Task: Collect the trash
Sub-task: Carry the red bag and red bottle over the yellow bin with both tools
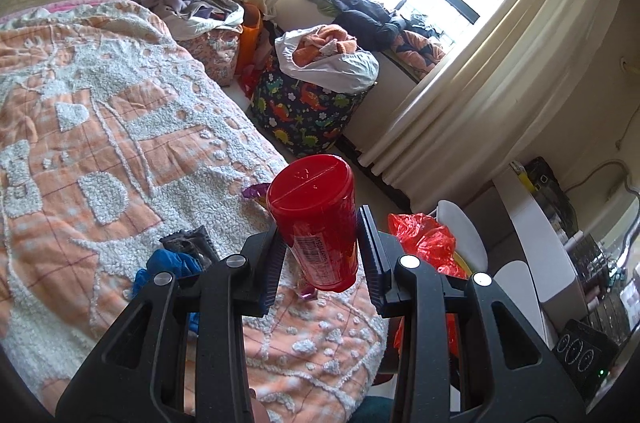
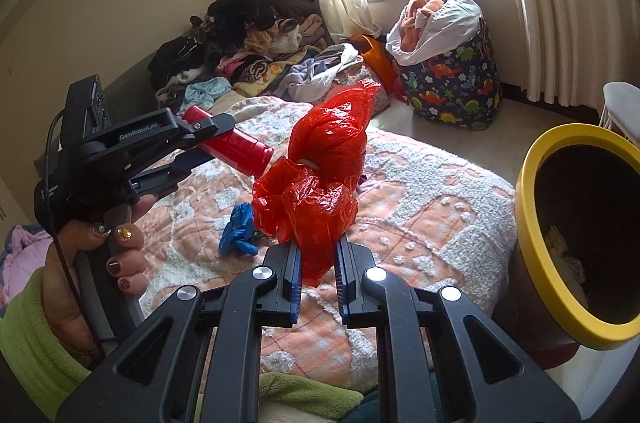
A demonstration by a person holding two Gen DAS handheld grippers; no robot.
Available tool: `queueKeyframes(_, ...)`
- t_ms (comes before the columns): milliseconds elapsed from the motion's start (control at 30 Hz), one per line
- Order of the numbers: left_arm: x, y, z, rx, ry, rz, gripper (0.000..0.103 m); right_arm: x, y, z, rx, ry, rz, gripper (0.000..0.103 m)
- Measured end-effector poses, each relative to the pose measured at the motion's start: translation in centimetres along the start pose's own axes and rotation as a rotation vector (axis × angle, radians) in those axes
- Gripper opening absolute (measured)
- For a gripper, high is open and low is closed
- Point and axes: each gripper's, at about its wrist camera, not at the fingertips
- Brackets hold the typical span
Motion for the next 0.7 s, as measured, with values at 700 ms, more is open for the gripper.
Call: queueKeyframes(700, -1.5, -0.1, 4.1, -0.048, -0.098, -0.03, 0.027, 0.6, 3.5, 2.3, -0.054, -0.035, 0.066, 0.013)
Point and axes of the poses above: each gripper's, at about its wrist camera, not at the fingertips, and y roughly against the way its jaws point, z to its right, x to its top, and after that the axes turned 3 degrees about z, right-handed
